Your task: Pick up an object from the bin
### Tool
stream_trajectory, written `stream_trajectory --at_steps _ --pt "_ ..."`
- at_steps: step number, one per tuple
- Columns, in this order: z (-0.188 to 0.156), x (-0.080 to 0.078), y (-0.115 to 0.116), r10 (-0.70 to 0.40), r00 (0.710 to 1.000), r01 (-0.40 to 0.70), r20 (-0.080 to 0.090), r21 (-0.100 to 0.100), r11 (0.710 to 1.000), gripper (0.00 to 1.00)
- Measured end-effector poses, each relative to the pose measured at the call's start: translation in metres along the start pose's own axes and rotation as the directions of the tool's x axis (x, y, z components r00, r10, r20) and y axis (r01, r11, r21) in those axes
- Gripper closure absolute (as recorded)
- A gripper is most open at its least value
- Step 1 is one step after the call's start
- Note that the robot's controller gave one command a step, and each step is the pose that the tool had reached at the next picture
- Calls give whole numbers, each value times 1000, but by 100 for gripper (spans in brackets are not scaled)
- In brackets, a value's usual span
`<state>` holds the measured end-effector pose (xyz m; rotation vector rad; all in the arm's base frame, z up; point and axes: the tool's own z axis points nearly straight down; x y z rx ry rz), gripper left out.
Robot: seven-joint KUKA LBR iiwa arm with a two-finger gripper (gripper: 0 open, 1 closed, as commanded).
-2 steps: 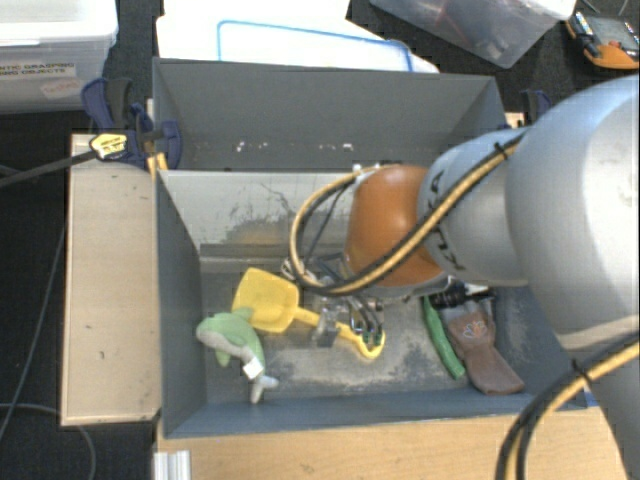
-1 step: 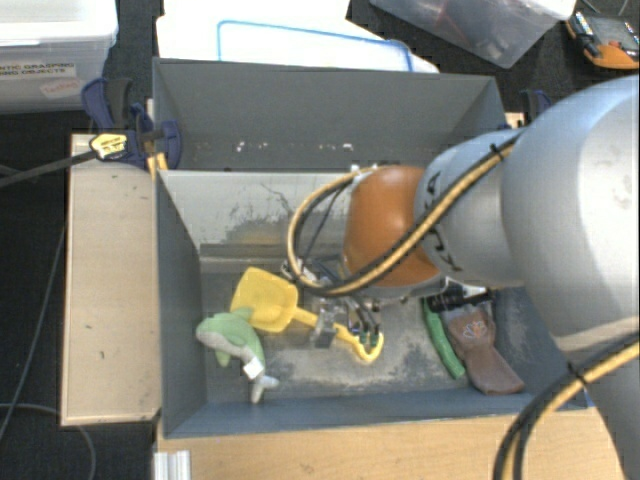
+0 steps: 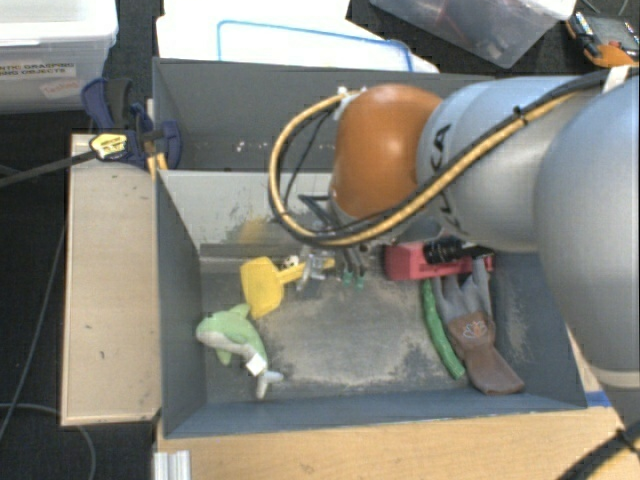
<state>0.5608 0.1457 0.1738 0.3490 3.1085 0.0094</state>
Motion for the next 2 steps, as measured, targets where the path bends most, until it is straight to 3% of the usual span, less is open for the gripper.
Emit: stream_trajectory --at_steps 1,2 --pt "-12 6 -35 -69 998 69 -7 7 998 100" --pt "43 -26 -2 177 984 -177 6 -6 984 100"
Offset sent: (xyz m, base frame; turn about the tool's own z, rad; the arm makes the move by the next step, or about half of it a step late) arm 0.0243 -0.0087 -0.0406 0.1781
